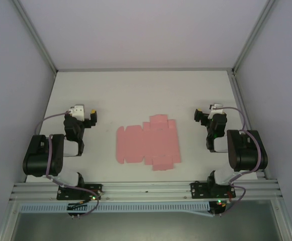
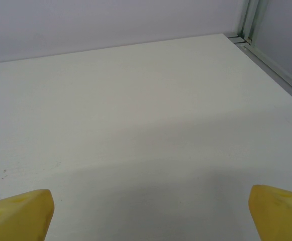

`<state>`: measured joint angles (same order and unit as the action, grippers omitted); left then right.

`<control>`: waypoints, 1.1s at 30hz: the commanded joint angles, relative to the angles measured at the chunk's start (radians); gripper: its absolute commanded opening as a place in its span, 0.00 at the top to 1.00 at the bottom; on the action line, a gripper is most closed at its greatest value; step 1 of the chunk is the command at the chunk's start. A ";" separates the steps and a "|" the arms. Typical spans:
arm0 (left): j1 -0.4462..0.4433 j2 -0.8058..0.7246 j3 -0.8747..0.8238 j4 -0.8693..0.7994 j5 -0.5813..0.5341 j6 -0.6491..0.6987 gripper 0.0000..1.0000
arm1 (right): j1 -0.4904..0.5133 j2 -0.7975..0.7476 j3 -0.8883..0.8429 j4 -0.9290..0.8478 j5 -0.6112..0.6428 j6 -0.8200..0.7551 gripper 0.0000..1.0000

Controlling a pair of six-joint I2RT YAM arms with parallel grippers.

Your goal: Assemble paper box

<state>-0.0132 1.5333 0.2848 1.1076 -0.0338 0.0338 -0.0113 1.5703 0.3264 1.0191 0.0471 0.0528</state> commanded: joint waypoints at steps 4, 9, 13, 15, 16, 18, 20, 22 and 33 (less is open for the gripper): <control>0.000 0.002 -0.010 0.047 -0.012 0.016 0.00 | 0.002 -0.009 0.004 0.007 -0.011 -0.009 0.00; 0.001 0.003 -0.010 0.049 -0.012 0.016 0.00 | 0.002 -0.012 0.002 0.008 -0.001 -0.002 0.00; 0.001 -0.056 0.034 -0.071 -0.006 0.015 0.00 | 0.002 -0.018 0.000 0.009 -0.009 -0.006 0.00; 0.000 -0.064 0.043 -0.093 -0.005 0.020 0.00 | 0.002 -0.033 0.002 -0.001 -0.022 -0.013 0.00; -0.001 -0.069 0.051 -0.116 -0.016 0.016 0.00 | 0.003 -0.047 0.003 -0.012 -0.030 -0.017 0.00; -0.001 -0.099 0.096 -0.227 -0.037 0.009 0.00 | 0.010 -0.102 0.013 -0.077 -0.019 -0.026 0.00; -0.007 -0.153 0.147 -0.360 -0.037 -0.021 0.00 | 0.029 -0.163 0.042 -0.187 0.011 -0.035 0.00; -0.010 -0.220 0.194 -0.493 -0.016 -0.106 0.00 | 0.072 -0.231 0.114 -0.376 0.055 -0.038 0.00; -0.307 -0.336 0.353 -1.039 0.086 -0.451 0.00 | 0.466 -0.242 0.540 -1.264 -0.085 0.304 0.00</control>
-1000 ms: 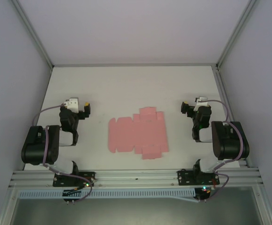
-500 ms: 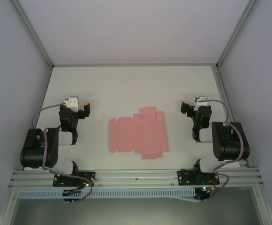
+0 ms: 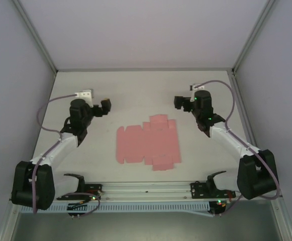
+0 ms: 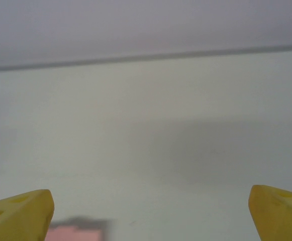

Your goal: Assemble paper box

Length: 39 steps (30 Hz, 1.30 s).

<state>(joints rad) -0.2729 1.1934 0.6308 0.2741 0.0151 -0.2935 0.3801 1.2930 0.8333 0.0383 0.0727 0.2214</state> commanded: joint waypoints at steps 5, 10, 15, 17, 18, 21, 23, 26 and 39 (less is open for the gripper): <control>-0.114 0.006 -0.034 -0.195 0.128 -0.196 0.00 | 0.143 0.119 0.018 -0.243 -0.229 0.264 0.04; -0.138 -0.005 -0.060 -0.211 0.165 -0.214 0.00 | 0.156 0.225 -0.021 -0.183 -0.296 0.288 0.07; -0.143 0.021 -0.072 -0.230 0.169 -0.229 0.00 | 0.156 0.296 -0.024 -0.167 -0.335 0.276 0.10; -0.150 0.020 -0.075 -0.233 0.154 -0.239 0.00 | 0.155 0.312 -0.035 -0.164 -0.342 0.267 0.10; -0.153 0.017 -0.078 -0.226 0.154 -0.246 0.00 | 0.155 0.322 -0.038 -0.169 -0.328 0.258 0.10; -0.168 0.010 -0.072 -0.240 0.151 -0.259 0.00 | 0.142 0.371 -0.039 -0.207 -0.283 0.249 0.10; -0.173 -0.005 -0.075 -0.258 0.141 -0.263 0.00 | 0.129 0.401 -0.047 -0.221 -0.272 0.252 0.13; -0.176 -0.044 -0.099 -0.274 0.114 -0.280 0.00 | 0.114 0.419 -0.076 -0.213 -0.258 0.263 0.13; -0.178 -0.068 -0.193 -0.281 0.158 -0.303 0.00 | 0.059 0.448 -0.154 -0.141 -0.250 0.295 0.16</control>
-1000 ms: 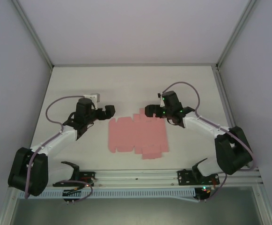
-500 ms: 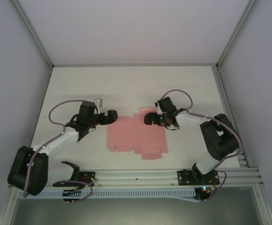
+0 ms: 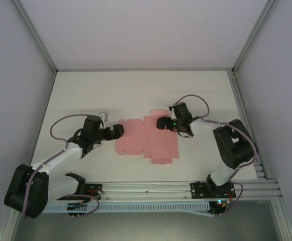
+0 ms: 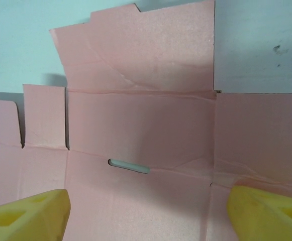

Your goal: Assemble paper box

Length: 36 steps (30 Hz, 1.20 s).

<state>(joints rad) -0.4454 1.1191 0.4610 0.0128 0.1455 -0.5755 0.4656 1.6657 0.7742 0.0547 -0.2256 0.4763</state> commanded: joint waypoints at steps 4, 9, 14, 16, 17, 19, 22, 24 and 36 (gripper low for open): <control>-0.006 0.074 -0.025 0.016 0.091 -0.016 0.00 | -0.030 0.097 -0.094 -0.157 0.039 0.045 0.16; -0.006 0.175 -0.026 0.109 0.153 0.002 0.00 | -0.032 0.086 -0.111 -0.139 0.065 0.037 0.16; -0.006 0.246 -0.031 0.273 0.285 -0.011 0.01 | -0.032 0.097 -0.117 -0.124 0.052 0.021 0.16; -0.007 0.267 -0.028 0.323 0.343 -0.014 0.04 | -0.033 0.102 -0.122 -0.110 0.044 0.021 0.16; -0.007 0.272 -0.027 0.339 0.357 -0.016 0.06 | -0.033 0.101 -0.125 -0.101 0.040 0.021 0.16; -0.013 0.276 -0.030 0.389 0.398 -0.014 0.11 | -0.032 0.103 -0.130 -0.082 0.016 0.015 0.16; -0.023 0.282 -0.021 0.447 0.436 -0.017 0.23 | -0.031 0.100 -0.136 -0.069 -0.005 0.006 0.16; -0.030 0.287 -0.004 0.451 0.437 -0.017 0.38 | -0.030 0.096 -0.138 -0.058 -0.017 0.004 0.16; -0.045 0.215 0.120 0.224 0.309 0.099 1.00 | -0.011 0.001 -0.137 -0.061 0.006 -0.033 0.17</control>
<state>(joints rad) -0.4824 1.3819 0.5438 0.2996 0.5049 -0.5552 0.4461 1.6447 0.6853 0.2306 -0.2287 0.4454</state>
